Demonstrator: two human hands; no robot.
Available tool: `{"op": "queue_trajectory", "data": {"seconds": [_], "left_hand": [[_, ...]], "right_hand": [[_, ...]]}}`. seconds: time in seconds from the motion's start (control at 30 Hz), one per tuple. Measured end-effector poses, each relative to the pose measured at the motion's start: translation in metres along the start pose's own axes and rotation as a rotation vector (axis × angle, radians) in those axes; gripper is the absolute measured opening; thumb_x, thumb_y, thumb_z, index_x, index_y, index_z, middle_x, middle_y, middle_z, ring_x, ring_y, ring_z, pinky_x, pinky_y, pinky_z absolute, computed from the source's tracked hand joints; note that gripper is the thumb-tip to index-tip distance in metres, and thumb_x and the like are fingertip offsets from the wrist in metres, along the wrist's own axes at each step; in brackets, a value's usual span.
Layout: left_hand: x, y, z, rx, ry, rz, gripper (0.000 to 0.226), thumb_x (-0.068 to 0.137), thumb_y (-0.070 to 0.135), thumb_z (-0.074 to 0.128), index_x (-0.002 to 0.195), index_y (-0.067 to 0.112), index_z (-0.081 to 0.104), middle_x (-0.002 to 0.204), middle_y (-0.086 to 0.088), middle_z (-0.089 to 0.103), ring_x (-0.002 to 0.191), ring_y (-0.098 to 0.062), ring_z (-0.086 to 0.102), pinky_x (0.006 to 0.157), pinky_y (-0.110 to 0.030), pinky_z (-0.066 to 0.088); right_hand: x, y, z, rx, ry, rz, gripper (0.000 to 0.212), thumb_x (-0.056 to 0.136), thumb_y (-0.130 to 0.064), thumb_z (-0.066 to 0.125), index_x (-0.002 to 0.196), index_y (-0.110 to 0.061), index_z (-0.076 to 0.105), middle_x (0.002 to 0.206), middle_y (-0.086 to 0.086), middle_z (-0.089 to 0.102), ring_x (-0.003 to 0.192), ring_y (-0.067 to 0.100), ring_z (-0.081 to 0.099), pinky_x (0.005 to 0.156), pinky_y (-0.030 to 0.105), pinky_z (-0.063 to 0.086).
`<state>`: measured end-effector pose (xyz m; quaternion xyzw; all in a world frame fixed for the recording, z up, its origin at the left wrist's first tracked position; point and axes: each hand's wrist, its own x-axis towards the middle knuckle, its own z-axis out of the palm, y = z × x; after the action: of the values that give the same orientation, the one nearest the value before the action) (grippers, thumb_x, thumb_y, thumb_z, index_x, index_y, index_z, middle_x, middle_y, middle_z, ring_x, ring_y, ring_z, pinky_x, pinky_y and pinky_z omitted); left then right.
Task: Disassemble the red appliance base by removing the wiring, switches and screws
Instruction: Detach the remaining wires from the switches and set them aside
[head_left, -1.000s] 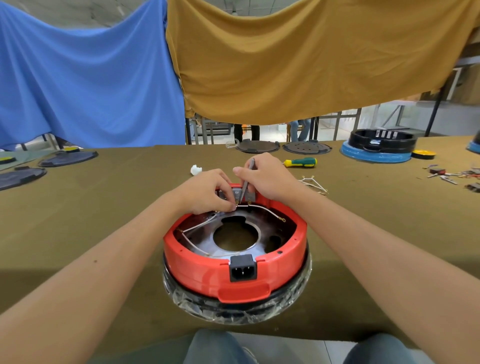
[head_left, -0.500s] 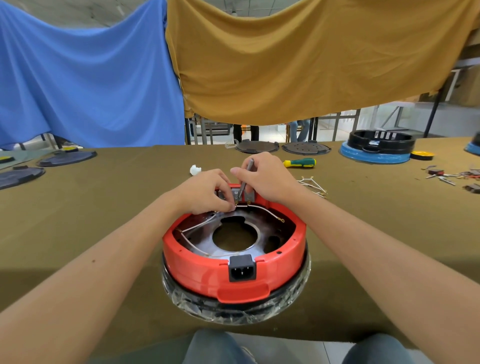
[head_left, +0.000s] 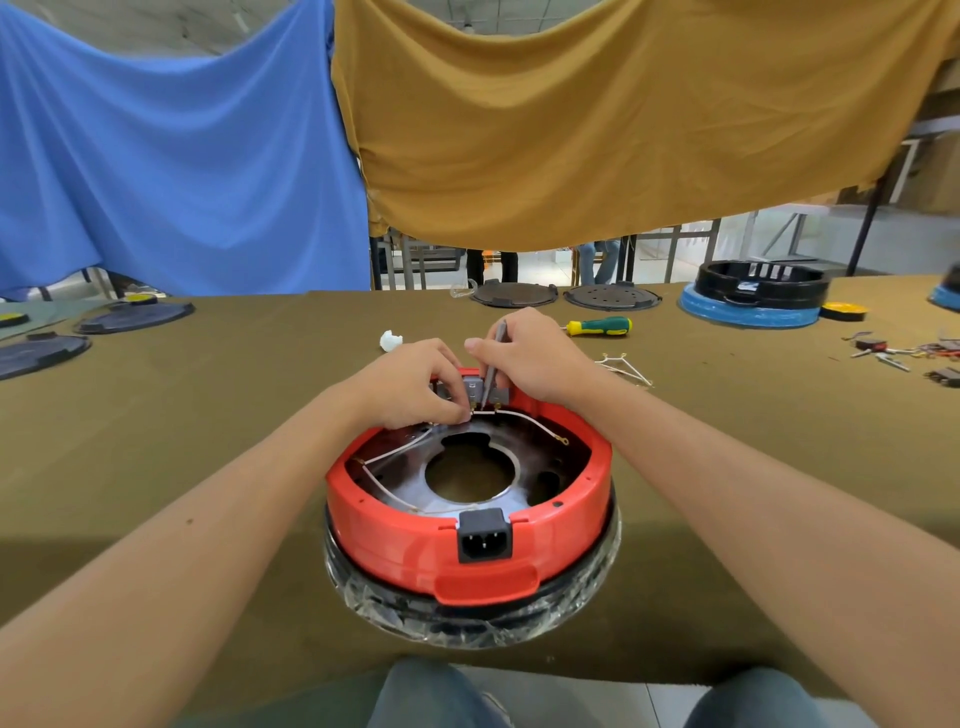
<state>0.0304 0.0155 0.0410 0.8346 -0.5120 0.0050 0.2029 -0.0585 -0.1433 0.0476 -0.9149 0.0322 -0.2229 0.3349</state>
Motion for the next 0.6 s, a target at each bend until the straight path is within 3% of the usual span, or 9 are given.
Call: {"op": "queue_trajectory", "data": {"seconds": [0.3, 0.47, 0.6], "left_hand": [[-0.0008, -0.0006, -0.0002, -0.001, 0.014, 0.016, 0.014, 0.078, 0.025, 0.078, 0.071, 0.036, 0.074, 0.102, 0.015, 0.053, 0.095, 0.022, 0.043, 0.077, -0.008, 0.034], [-0.0013, -0.0026, 0.0014, -0.021, 0.032, 0.027, 0.009, 0.077, 0.021, 0.078, 0.073, 0.029, 0.077, 0.098, 0.014, 0.057, 0.095, 0.024, 0.042, 0.076, -0.013, 0.036], [-0.0001, -0.0029, 0.0018, 0.004, 0.027, 0.026, 0.010, 0.078, 0.022, 0.078, 0.073, 0.030, 0.076, 0.099, 0.016, 0.055, 0.094, 0.026, 0.041, 0.073, -0.005, 0.033]], "right_hand": [[-0.0028, -0.0028, 0.0000, -0.023, 0.098, -0.041, 0.036, 0.098, -0.035, 0.059, 0.077, -0.008, 0.070, 0.056, -0.005, 0.065, 0.052, -0.001, 0.057, 0.055, 0.015, 0.038], [-0.0035, -0.0038, 0.0003, -0.012, 0.078, -0.039, 0.034, 0.095, -0.034, 0.062, 0.077, -0.006, 0.071, 0.061, 0.001, 0.068, 0.063, 0.012, 0.063, 0.064, 0.028, 0.051], [-0.0049, -0.0052, -0.0008, 0.035, 0.052, -0.035, 0.035, 0.095, -0.032, 0.062, 0.080, -0.002, 0.069, 0.064, 0.006, 0.068, 0.069, 0.020, 0.066, 0.072, 0.035, 0.053]]}}
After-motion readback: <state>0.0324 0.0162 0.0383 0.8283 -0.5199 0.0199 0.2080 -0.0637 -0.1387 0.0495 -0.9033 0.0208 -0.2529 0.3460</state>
